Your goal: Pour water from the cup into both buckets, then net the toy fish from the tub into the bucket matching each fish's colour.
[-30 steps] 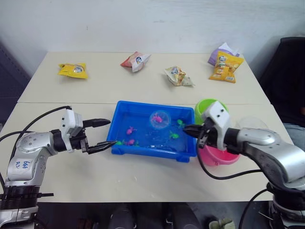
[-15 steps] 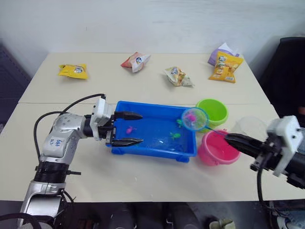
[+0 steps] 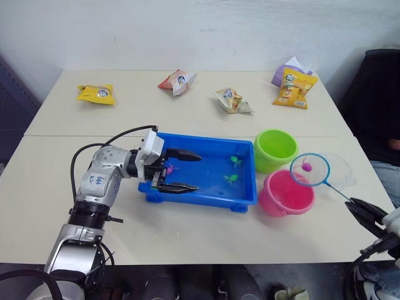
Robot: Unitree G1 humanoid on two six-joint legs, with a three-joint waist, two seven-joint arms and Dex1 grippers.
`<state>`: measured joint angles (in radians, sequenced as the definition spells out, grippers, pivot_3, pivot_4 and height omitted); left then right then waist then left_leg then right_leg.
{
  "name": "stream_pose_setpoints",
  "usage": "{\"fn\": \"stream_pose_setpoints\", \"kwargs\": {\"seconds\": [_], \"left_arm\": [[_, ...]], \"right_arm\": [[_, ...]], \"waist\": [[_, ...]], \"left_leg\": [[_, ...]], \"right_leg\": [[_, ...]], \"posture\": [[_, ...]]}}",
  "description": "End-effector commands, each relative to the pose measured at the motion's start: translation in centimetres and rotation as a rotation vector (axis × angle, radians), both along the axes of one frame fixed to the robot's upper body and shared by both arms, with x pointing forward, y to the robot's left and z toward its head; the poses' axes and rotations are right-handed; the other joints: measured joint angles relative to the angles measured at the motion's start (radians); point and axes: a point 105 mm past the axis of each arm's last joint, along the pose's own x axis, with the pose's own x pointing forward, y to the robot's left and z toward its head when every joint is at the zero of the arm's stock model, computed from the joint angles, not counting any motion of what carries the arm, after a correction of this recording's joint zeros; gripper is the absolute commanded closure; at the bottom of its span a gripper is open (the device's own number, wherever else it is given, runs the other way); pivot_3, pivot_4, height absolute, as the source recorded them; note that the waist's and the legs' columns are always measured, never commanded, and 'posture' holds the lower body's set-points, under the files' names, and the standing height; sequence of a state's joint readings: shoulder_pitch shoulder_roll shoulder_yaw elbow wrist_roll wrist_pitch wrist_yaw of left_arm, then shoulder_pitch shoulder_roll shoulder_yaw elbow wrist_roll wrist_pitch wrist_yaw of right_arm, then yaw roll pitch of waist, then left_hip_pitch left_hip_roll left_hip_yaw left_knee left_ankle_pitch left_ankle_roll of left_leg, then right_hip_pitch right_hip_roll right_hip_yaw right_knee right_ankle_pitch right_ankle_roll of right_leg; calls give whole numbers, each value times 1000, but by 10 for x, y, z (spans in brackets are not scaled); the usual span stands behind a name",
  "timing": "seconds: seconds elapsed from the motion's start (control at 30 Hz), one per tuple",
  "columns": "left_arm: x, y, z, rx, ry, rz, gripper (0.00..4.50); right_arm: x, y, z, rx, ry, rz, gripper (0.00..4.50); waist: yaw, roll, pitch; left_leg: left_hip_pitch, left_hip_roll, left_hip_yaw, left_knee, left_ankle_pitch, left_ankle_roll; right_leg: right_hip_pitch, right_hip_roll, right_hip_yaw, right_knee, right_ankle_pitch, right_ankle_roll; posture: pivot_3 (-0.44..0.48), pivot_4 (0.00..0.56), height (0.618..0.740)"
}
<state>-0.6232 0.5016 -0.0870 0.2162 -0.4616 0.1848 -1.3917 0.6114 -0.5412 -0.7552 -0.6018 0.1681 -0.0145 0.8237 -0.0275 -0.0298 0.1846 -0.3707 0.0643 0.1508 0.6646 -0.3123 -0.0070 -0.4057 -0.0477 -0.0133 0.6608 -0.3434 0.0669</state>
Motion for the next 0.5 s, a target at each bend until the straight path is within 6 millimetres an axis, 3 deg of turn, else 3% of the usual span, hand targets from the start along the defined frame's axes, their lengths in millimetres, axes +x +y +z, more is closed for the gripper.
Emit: {"fn": "stream_pose_setpoints", "kwargs": {"seconds": [0.03,0.3,0.5], "left_arm": [[-1,-2,3,-8,-24,-6,72],[-1,3,2,-6,-23,22,72],[-1,3,3,-6,-21,27,72]], "right_arm": [[-1,-5,-2,-212,-130,21,4500],[-9,-6,-14,-653,-327,126,4500],[-14,-7,-13,-866,-443,162,4500]], "waist": [[0,0,0],[-1,0,0],[-1,1,0]], "left_leg": [[0,0,0,0,0,0],[2,2,1,0,1,-3],[2,2,1,0,1,-4]], "right_leg": [[0,0,0,0,0,0],[0,1,2,1,0,0],[0,1,3,2,0,-1]], "posture": [[0,150,739],[0,150,739],[0,150,739]]}}
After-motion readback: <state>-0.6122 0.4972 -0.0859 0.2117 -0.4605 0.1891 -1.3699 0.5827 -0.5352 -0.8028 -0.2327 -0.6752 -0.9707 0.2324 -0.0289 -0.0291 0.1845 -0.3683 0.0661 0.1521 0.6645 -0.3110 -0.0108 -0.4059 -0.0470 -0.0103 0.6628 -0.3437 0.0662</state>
